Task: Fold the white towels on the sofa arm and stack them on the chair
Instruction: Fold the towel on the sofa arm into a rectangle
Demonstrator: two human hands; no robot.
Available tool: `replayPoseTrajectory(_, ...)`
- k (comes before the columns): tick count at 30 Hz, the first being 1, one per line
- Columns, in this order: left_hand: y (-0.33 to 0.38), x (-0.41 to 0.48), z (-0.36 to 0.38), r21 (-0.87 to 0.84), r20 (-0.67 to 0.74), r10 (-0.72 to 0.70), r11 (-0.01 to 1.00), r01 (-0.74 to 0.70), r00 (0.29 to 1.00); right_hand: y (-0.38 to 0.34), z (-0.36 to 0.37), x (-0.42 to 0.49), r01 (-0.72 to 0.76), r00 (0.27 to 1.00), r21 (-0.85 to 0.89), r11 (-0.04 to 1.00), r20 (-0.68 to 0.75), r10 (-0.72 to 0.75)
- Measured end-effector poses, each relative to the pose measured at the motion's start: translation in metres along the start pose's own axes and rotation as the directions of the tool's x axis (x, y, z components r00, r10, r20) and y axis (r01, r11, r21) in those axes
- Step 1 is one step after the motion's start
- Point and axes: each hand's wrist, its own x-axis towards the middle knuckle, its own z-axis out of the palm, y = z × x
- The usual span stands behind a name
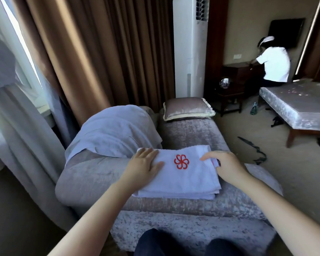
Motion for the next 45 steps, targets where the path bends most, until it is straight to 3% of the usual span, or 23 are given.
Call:
replayPoseTrajectory(3,0.0,-0.006,0.018,0.108,-0.018,-0.017,0.994,0.019,1.0,-0.001,-0.004,-0.003,-0.112,0.994,0.239,0.965,0.021,0.11)
replayPoseTrajectory(7,0.006,-0.01,0.023,0.192,-0.067,-0.036,0.98,0.049,0.997,-0.006,-0.003,0.013,-0.242,0.933,0.556,0.795,-0.091,0.348)
replayPoseTrajectory(12,0.007,-0.012,0.029,0.172,-0.108,-0.059,0.982,0.077,0.992,-0.024,0.0,0.036,-0.258,0.961,0.33,0.908,-0.015,0.278)
replayPoseTrajectory(17,0.001,-0.016,0.029,-0.035,-0.139,-0.19,0.982,0.187,0.972,-0.021,-0.003,0.045,-0.138,0.98,0.411,0.901,-0.077,0.185)
replayPoseTrajectory(19,0.001,-0.018,0.027,-0.075,-0.134,-0.198,0.979,0.19,0.971,-0.014,0.005,0.041,-0.166,0.983,0.308,0.937,-0.019,0.181)
replayPoseTrajectory(22,0.0,-0.015,0.021,-0.08,-0.079,-0.205,0.977,0.199,0.976,-0.002,0.015,0.036,-0.213,0.976,0.345,0.914,0.041,0.212)
replayPoseTrajectory(25,0.003,-0.01,0.012,0.047,-0.188,-0.062,0.996,0.072,0.98,-0.005,0.005,0.038,-0.257,0.966,0.4,0.88,0.089,0.242)
replayPoseTrajectory(28,0.018,-0.002,0.01,0.057,-0.424,0.22,0.975,-0.216,0.878,-0.008,-0.001,0.043,-0.378,0.924,0.546,0.748,0.168,0.345)
replayPoseTrajectory(31,0.046,-0.004,0.013,-0.093,-0.352,0.331,0.919,-0.384,0.876,-0.005,-0.009,0.041,-0.422,0.906,0.6,0.68,0.249,0.343)
replayPoseTrajectory(34,0.059,-0.009,0.029,-0.023,-0.237,0.445,0.886,-0.463,0.864,0.002,-0.016,0.036,-0.382,0.922,0.593,0.709,0.292,0.253)
replayPoseTrajectory(40,0.067,-0.003,0.044,0.192,-0.274,0.515,0.857,-0.478,0.812,0.004,-0.008,0.041,-0.19,0.982,0.455,0.87,0.083,0.171)
replayPoseTrajectory(45,0.075,-0.005,0.036,-0.002,-0.242,0.468,0.876,-0.483,0.85,0.009,-0.002,0.047,-0.138,0.973,0.467,0.873,-0.101,0.208)
